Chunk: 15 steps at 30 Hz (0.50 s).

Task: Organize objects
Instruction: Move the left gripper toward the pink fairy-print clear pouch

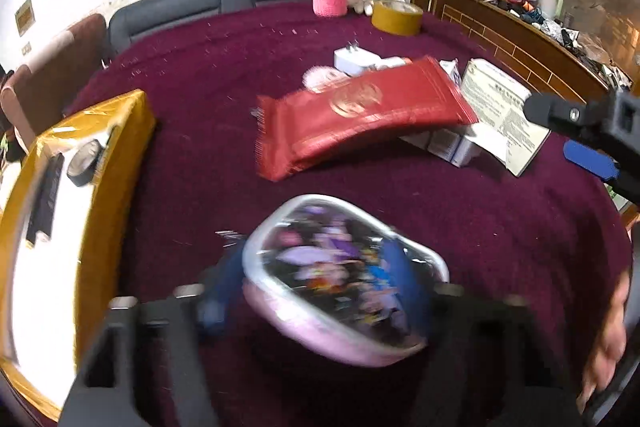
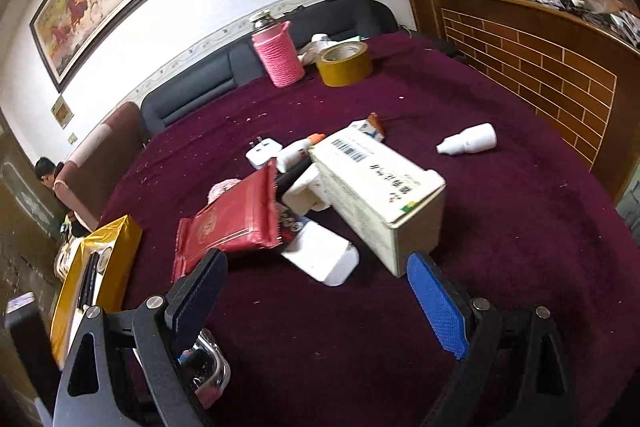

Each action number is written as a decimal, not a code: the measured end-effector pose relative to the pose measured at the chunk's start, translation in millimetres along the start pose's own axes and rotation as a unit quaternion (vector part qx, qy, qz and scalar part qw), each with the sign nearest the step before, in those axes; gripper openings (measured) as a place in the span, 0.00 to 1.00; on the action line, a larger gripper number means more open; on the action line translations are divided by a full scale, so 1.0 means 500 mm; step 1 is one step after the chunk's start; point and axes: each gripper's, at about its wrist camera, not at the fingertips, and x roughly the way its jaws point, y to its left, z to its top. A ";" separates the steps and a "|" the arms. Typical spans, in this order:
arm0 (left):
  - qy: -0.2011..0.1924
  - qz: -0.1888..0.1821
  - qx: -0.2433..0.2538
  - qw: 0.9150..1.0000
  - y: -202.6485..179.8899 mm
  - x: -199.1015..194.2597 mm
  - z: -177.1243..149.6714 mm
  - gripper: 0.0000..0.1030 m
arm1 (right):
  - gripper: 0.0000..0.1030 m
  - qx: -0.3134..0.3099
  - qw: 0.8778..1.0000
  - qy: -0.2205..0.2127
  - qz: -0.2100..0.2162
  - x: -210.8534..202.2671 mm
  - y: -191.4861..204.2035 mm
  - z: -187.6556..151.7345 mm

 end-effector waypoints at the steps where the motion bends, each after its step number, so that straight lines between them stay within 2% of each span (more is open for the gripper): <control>1: 0.004 -0.009 -0.005 1.000 0.019 -0.005 0.002 0.32 | 0.92 0.001 1.000 0.000 0.000 0.001 -0.001 0.001; 2: 0.010 -0.015 -0.012 1.000 0.043 -0.010 0.001 0.25 | 0.92 0.000 1.000 0.000 0.000 0.000 -0.001 0.001; 4: 0.014 -0.022 -0.014 1.000 0.065 -0.022 0.000 0.25 | 0.92 -0.002 1.000 0.004 0.005 0.003 0.001 0.001; 6: 0.005 -0.030 -0.021 0.999 0.073 -0.039 -0.004 0.35 | 0.92 0.000 1.000 0.011 0.015 0.008 0.003 0.001; 8: -0.009 -0.052 -0.039 0.998 0.080 -0.051 -0.008 0.80 | 0.92 0.006 0.999 0.023 0.023 0.014 0.005 0.000; 9: -0.015 -0.060 -0.049 0.997 0.082 -0.053 -0.009 0.83 | 0.92 0.007 0.999 0.028 0.030 0.016 0.007 -0.001; 12: -0.011 -0.092 -0.074 0.993 0.091 -0.058 -0.017 0.83 | 0.92 0.022 0.995 0.051 0.086 0.029 0.012 -0.007; 15: 0.003 -0.115 -0.096 0.989 0.098 -0.057 -0.038 0.83 | 0.92 0.050 0.977 0.111 0.175 0.070 0.022 -0.013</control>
